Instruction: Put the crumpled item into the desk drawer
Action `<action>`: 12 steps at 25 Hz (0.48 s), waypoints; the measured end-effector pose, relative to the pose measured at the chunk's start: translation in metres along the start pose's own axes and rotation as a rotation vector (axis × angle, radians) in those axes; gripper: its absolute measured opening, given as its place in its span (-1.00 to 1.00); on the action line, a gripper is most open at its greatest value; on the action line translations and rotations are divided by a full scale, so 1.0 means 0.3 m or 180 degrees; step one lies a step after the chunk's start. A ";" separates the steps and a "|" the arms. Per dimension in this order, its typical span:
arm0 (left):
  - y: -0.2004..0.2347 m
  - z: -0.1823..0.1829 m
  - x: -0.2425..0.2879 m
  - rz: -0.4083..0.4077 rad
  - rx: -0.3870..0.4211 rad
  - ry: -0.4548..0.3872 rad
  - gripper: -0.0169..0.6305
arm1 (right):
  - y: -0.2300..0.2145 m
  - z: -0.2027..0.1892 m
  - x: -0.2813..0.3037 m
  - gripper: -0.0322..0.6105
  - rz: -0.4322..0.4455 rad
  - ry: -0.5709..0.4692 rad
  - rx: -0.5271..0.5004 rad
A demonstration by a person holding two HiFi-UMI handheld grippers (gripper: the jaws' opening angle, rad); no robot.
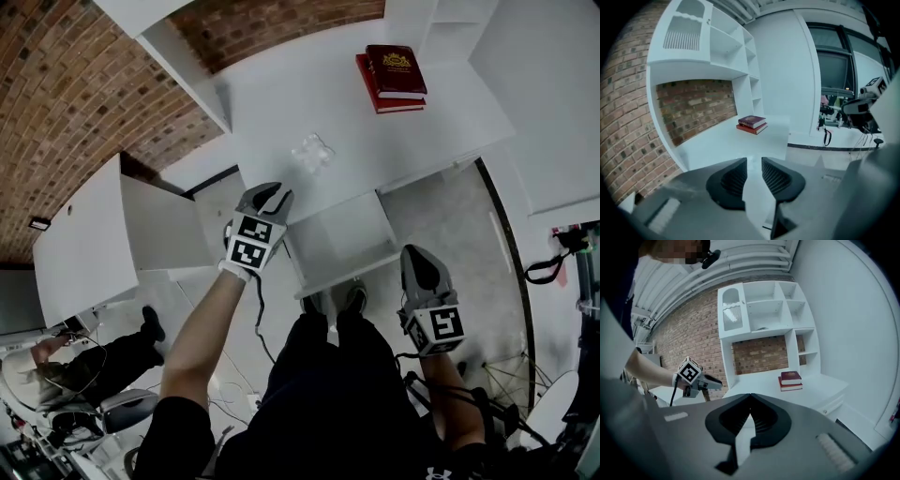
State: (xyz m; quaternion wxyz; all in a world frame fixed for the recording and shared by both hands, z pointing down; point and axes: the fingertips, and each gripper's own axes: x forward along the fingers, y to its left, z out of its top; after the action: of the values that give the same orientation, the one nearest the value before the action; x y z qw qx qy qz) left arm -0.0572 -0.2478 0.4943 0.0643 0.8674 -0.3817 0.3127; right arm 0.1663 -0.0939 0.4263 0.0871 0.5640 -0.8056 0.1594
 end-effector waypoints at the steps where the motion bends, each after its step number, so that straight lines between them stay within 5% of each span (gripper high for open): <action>1: 0.008 -0.009 0.040 -0.0046 0.0025 0.0059 -0.62 | -0.005 -0.013 0.001 -0.89 -0.0039 0.0035 0.0034; 12: 0.064 -0.090 0.429 -0.0399 0.0255 0.0557 -0.62 | -0.057 -0.179 0.017 -0.89 -0.0396 0.0285 0.0320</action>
State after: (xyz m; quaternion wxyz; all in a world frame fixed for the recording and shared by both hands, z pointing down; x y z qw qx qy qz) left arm -0.0180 -0.3320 0.5896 0.0822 0.8609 -0.3069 0.3975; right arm 0.1785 -0.0847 0.4809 0.1043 0.6089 -0.7552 0.2190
